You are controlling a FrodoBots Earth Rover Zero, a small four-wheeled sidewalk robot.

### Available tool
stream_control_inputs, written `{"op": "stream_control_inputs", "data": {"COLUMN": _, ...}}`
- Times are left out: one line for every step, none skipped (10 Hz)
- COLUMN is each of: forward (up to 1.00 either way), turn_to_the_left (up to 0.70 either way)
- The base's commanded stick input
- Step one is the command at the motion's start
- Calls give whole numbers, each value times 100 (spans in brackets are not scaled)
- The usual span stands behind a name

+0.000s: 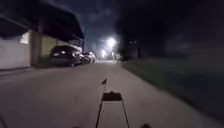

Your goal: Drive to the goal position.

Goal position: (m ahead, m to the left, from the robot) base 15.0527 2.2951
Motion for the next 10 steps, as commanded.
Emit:
{"op": "stream_control_inputs", "data": {"forward": 50, "turn_to_the_left": 0}}
{"op": "stream_control_inputs", "data": {"forward": 50, "turn_to_the_left": 0}}
{"op": "stream_control_inputs", "data": {"forward": 50, "turn_to_the_left": 0}}
{"op": "stream_control_inputs", "data": {"forward": 50, "turn_to_the_left": 0}}
{"op": "stream_control_inputs", "data": {"forward": 50, "turn_to_the_left": 0}}
{"op": "stream_control_inputs", "data": {"forward": 50, "turn_to_the_left": 0}}
{"op": "stream_control_inputs", "data": {"forward": 50, "turn_to_the_left": 0}}
{"op": "stream_control_inputs", "data": {"forward": 50, "turn_to_the_left": 0}}
{"op": "stream_control_inputs", "data": {"forward": 50, "turn_to_the_left": 0}}
{"op": "stream_control_inputs", "data": {"forward": 50, "turn_to_the_left": 0}}
